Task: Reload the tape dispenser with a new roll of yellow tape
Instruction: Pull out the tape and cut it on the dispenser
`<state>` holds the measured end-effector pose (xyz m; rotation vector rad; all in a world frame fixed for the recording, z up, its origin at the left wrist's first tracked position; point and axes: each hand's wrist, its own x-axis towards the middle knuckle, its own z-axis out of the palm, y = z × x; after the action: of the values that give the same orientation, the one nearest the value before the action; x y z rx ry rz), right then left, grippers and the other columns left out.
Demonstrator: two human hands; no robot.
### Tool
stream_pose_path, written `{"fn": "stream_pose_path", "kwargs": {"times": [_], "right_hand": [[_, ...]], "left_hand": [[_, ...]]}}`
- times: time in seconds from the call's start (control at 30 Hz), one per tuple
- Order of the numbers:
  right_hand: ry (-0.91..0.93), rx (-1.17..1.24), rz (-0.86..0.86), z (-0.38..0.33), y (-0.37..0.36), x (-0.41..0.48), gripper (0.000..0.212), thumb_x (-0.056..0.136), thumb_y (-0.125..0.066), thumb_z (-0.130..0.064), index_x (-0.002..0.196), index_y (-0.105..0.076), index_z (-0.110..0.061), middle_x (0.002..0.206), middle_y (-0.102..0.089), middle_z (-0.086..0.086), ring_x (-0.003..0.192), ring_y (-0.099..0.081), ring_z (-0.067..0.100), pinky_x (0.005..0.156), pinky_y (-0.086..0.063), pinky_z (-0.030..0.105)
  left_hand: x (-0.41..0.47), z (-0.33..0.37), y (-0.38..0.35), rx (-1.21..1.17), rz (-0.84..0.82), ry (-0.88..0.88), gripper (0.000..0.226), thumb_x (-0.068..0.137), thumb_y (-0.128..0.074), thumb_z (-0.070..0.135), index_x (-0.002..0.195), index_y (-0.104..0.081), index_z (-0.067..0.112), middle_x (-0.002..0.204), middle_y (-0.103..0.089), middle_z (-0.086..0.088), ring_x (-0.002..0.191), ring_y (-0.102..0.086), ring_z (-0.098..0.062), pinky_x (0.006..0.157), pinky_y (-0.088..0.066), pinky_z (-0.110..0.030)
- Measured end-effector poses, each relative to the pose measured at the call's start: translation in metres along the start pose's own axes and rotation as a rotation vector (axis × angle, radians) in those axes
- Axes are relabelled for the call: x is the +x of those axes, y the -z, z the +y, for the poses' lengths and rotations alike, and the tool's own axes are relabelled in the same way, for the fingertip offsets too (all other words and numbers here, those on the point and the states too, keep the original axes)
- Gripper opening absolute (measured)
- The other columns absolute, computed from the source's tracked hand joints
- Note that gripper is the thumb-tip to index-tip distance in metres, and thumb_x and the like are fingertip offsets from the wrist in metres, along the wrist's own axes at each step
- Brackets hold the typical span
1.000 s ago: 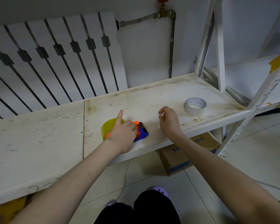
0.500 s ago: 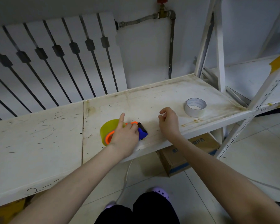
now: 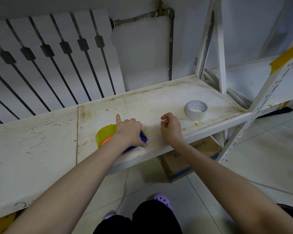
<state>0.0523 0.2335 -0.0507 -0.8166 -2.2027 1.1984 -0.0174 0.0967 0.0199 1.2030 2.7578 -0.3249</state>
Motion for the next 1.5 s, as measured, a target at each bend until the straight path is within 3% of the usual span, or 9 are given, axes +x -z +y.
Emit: {"fn": "stream_pose_path", "kwargs": {"times": [0.13,0.3,0.5,0.63,0.93,1.1,1.2,1.3,1.5], "right_hand": [[0.004,0.028,-0.002,0.001,0.003,-0.002,0.018,0.091,-0.044,-0.006,0.104,-0.053,-0.014,0.091,-0.051,0.003,0.069,-0.045,0.008,0.068,-0.039,0.027],[0.025,0.157,0.003,-0.007,0.012,-0.011,0.017,0.092,-0.048,-0.007,0.101,-0.051,-0.02,0.082,-0.052,-0.002,0.08,-0.062,0.025,0.072,-0.053,0.032],[0.258,0.31,0.073,-0.053,0.036,-0.026,0.02,0.091,-0.049,-0.002,0.099,-0.05,-0.021,0.086,-0.054,0.01,0.077,-0.059,0.024,0.062,-0.048,0.009],[0.436,0.252,0.077,-0.076,0.044,-0.036,0.022,0.09,-0.048,0.0,0.096,-0.05,-0.022,0.081,-0.051,-0.001,0.075,-0.055,0.017,0.064,-0.05,0.014],[0.578,0.18,0.128,-0.09,0.049,-0.048,0.022,0.088,-0.051,0.0,0.095,-0.05,-0.021,0.08,-0.048,-0.01,0.074,-0.054,0.011,0.065,-0.052,0.025],[0.403,0.188,0.062,-0.088,0.049,-0.046,0.019,0.091,-0.052,-0.005,0.099,-0.049,-0.022,0.079,-0.052,-0.002,0.073,-0.058,0.016,0.064,-0.049,0.016],[0.275,0.225,0.021,-0.084,0.046,-0.046,0.019,0.091,-0.053,-0.007,0.102,-0.047,-0.021,0.079,-0.054,0.001,0.065,-0.061,0.009,0.059,-0.047,0.013],[0.242,0.23,-0.005,-0.086,0.045,-0.047,0.02,0.091,-0.054,-0.009,0.105,-0.046,-0.021,0.078,-0.054,-0.002,0.062,-0.063,0.003,0.058,-0.049,0.016],[0.132,0.305,-0.069,-0.095,0.046,-0.05,0.026,0.089,-0.057,-0.009,0.111,-0.045,-0.016,0.077,-0.057,0.0,0.065,-0.065,0.012,0.056,-0.051,0.026]], "left_hand": [[0.003,0.001,0.003,-0.038,0.028,-0.009,0.041,0.064,-0.069,0.053,0.077,-0.053,0.018,0.091,-0.054,-0.001,0.092,-0.058,-0.022,0.112,-0.016,-0.057],[-0.014,-0.01,0.009,-0.156,0.125,0.009,0.049,0.059,-0.071,0.053,0.09,-0.055,0.019,0.092,-0.052,0.002,0.091,-0.056,-0.022,0.107,-0.026,-0.051],[-0.041,-0.021,0.012,-0.4,0.261,0.087,0.061,0.059,-0.077,0.048,0.109,-0.054,0.022,0.102,-0.061,0.002,0.091,-0.058,-0.021,0.08,-0.051,-0.036],[-0.054,-0.02,0.013,-0.414,0.333,0.114,0.061,0.061,-0.077,0.05,0.11,-0.053,0.023,0.106,-0.063,0.003,0.086,-0.053,-0.015,0.076,-0.051,-0.033],[-0.072,-0.02,0.014,-0.51,0.384,0.104,0.06,0.059,-0.08,0.045,0.107,-0.05,0.024,0.105,-0.059,0.004,0.086,-0.051,-0.013,0.072,-0.049,-0.028],[-0.079,-0.025,0.012,-0.548,0.422,0.11,0.057,0.058,-0.079,0.044,0.103,-0.05,0.025,0.102,-0.058,0.006,0.086,-0.054,-0.015,0.072,-0.049,-0.029],[-0.084,-0.028,0.011,-0.586,0.447,0.111,0.058,0.058,-0.08,0.044,0.104,-0.051,0.025,0.102,-0.056,0.008,0.086,-0.053,-0.013,0.069,-0.043,-0.025],[-0.088,-0.03,0.01,-0.632,0.457,0.098,0.06,0.059,-0.081,0.043,0.106,-0.05,0.024,0.101,-0.053,0.011,0.087,-0.05,-0.01,0.069,-0.038,-0.022],[-0.092,-0.036,0.004,-0.768,0.463,0.112,0.062,0.057,-0.084,0.042,0.105,-0.048,0.026,0.103,-0.053,0.012,0.092,-0.05,-0.01,0.073,-0.043,-0.023]]}}
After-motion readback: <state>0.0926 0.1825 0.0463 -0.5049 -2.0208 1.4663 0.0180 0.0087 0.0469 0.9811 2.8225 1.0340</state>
